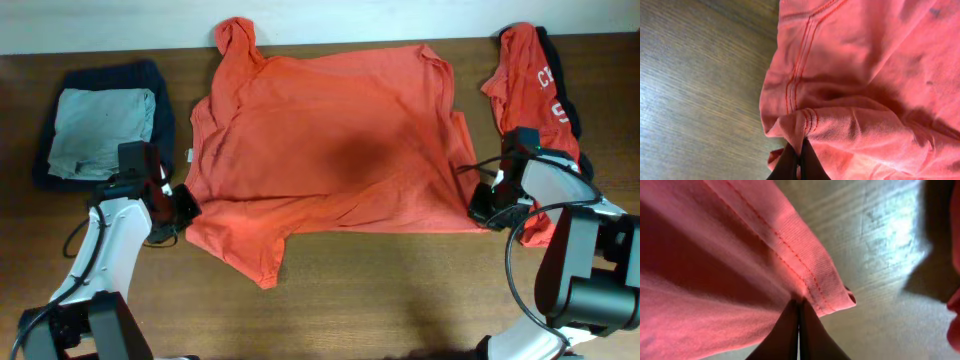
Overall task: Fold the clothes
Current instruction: 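Lift the bottom hem with both grippers and fold it upward toward the collar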
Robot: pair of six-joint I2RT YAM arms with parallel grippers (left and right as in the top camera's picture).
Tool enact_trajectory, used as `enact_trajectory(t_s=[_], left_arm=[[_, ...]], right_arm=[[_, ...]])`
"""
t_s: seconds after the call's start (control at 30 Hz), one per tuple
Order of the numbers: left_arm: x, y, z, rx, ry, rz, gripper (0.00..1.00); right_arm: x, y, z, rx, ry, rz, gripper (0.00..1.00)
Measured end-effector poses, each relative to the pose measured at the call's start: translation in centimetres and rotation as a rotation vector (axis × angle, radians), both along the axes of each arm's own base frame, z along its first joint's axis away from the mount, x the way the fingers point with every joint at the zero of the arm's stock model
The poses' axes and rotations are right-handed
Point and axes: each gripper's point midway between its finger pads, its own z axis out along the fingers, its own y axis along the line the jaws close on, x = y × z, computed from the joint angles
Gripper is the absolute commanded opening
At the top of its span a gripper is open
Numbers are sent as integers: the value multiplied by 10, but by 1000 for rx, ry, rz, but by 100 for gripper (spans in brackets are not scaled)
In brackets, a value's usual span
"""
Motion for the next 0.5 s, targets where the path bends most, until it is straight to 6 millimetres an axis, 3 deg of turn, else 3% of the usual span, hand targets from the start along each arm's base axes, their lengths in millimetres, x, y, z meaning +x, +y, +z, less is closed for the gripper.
enact_trajectory(t_s=[0.17, 0.37, 0.5], left_arm=[[-6, 4, 5, 4, 5, -7, 0], [-24, 6, 34, 15, -23, -5, 1], [-34, 6, 49, 29, -41, -9, 1]], right_arm=[[-11, 2, 10, 13, 25, -13, 4], [-15, -7, 61, 22, -102, -76, 4], [-21, -7, 80, 21, -144, -86, 4]])
